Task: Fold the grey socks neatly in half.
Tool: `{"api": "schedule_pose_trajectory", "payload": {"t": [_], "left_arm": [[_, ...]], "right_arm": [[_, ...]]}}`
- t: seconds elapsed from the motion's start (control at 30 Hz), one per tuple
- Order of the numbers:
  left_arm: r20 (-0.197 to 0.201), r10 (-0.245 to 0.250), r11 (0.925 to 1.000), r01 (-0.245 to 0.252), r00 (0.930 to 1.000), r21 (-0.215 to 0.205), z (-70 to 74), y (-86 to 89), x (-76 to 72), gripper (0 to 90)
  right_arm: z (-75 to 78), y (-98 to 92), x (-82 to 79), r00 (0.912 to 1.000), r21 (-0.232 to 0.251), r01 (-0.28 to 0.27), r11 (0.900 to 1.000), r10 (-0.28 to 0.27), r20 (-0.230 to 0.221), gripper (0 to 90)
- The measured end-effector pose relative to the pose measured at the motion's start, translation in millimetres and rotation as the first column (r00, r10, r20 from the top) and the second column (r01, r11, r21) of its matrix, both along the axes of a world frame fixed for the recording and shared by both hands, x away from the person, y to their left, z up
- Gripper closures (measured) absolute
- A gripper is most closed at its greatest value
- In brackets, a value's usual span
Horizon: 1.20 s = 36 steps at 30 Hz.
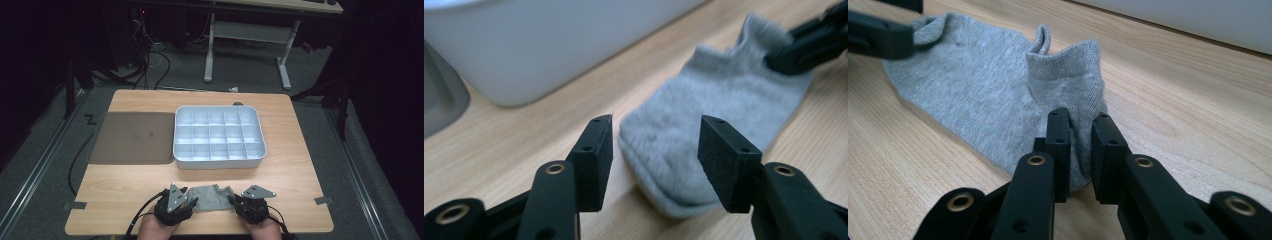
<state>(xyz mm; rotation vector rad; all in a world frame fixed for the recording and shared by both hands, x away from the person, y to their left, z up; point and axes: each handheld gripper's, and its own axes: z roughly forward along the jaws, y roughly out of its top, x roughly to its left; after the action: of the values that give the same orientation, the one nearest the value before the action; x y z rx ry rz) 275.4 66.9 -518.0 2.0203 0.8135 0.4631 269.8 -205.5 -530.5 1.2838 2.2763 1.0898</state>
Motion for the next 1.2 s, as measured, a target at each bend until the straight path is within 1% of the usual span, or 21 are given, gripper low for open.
{"api": "schedule_pose_trajectory", "payload": {"t": [0.03,0.13,0.17,0.2,0.23,0.27,0.3,0.33,0.43,0.5,0.57,0.63,0.73,0.77,0.8,0.93,0.97,1.0,1.07,1.1,1.2], "left_arm": [[0.003,-0.003,1.0000,0.003,1.0000,-0.006,1.4,-1.1,-0.5,48.9],[-0.013,-0.026,0.9990,0.025,0.9996,-0.036,4.5,-7.0,-2.0,50.8],[-0.018,-0.035,0.9987,0.034,0.9992,-0.038,4.9,-9.4,-2.3,55.0],[-0.022,-0.042,0.9984,0.041,0.9989,-0.039,4.8,-12.6,-2.6,55.0],[-0.026,-0.048,0.9982,0.047,0.9985,-0.038,4.7,-15.9,-2.7,60.1],[-0.030,-0.054,0.9979,0.053,0.9981,-0.038,4.5,-19.3,-2.7,60.1],[-0.033,-0.058,0.9977,0.057,0.9978,-0.036,4.5,-22.7,-2.7,65.8],[-0.034,-0.061,0.9977,0.060,0.9976,-0.031,4.5,-26.0,-2.5,65.8],[-0.046,-0.060,0.9982,0.060,0.9971,-0.009,2.7,-36.7,-0.8,75.1],[-0.056,-0.065,0.9979,0.065,0.9963,-0.002,0.2,-44.1,0.3,78.2],[-0.060,-0.064,0.9978,0.065,0.9961,0.011,-3.3,-51.2,1.7,78.4],[-0.078,-0.067,0.9972,0.069,0.9947,0.029,-8.8,-56.1,3.6,79.0],[-0.098,-0.073,0.9960,0.078,0.9925,0.045,-14.8,-58.9,4.7,79.8],[-0.094,-0.073,0.9959,0.077,0.9929,0.047,-14.7,-59.2,4.3,80.7],[-0.096,-0.073,0.9957,0.078,0.9927,0.050,-14.9,-59.2,4.3,80.7],[-0.094,-0.077,0.9949,0.083,0.9926,0.057,-15.1,-59.4,3.7,81.5],[-0.092,-0.078,0.9947,0.084,0.9927,0.060,-15.1,-59.6,3.4,81.6],[-0.091,-0.080,0.9945,0.085,0.9927,0.062,-15.2,-59.8,3.1,82.0],[-0.088,-0.083,0.9939,0.089,0.9927,0.066,-15.2,-60.3,2.7,82.1],[-0.086,-0.084,0.9937,0.090,0.9928,0.068,-15.2,-60.5,2.6,82.3],[-0.089,-0.083,0.9939,0.089,0.9926,0.065,-15.3,-60.4,2.8,82.3]], "right_arm": [[0.2,-0.4,-0.1,1.0000,0.002,0.000,1.000,0.000,0.001,81.3],[0.6,-0.8,-0.6,1.0000,0.004,0.001,1.000,-0.001,0.001,81.3],[0.7,-0.9,-1.1,1.0000,0.005,0.001,1.000,-0.001,0.001,81.3],[0.7,-0.9,-1.1,1.0000,0.005,0.001,1.000,-0.001,0.001,81.3],[0.9,-1.0,-1.3,1.0000,0.006,0.003,1.000,-0.003,0.001,81.3],[1.0,-1.3,-1.4,1.0000,0.006,0.003,1.000,-0.003,0.003,81.3],[0.9,-1.4,-1.6,1.0000,0.006,0.003,1.000,-0.003,0.003,81.3],[0.9,-1.4,-1.6,1.0000,0.006,0.003,1.000,-0.003,0.003,81.3],[0.5,-1.4,-1.6,1.0000,0.006,0.003,1.000,-0.003,0.005,81.3],[0.3,-1.1,-1.8,1.0000,0.006,0.004,1.000,-0.004,0.006,81.3],[0.3,-1.0,-2.0,1.0000,0.007,0.006,1.000,-0.006,0.005,81.3],[0.4,-1.1,-2.4,1.0000,0.006,0.005,1.000,-0.005,0.006,81.3],[0.7,-2.1,-2.8,1.0000,0.008,0.001,1.000,-0.001,0.009,81.3],[1.7,-3.3,-3.3,1.0000,0.020,0.001,1.000,-0.001,0.005,81.2],[1.7,-3.3,-3.3,1.0000,0.020,0.001,1.000,-0.001,0.005,81.2],[7.3,-5.5,-6.5,1.0000,0.048,-0.002,0.999,0.001,0.008,81.2],[9.3,-5.6,-7.8,0.9999,0.054,-0.005,0.999,0.004,0.014,81.2],[14.2,-4.8,-11.2,0.9995,0.066,-0.013,0.998,0.011,0.030,81.2],[17.0,-4.2,-13.0,0.9994,0.073,-0.015,0.997,0.012,0.033,81.3],[21.7,-2.4,-15.9,0.9986,0.087,-0.026,0.996,0.021,0.048,81.3],[24.8,0.5,-18.1,0.9978,0.096,-0.034,0.995,0.028,0.061,81.2]]}}
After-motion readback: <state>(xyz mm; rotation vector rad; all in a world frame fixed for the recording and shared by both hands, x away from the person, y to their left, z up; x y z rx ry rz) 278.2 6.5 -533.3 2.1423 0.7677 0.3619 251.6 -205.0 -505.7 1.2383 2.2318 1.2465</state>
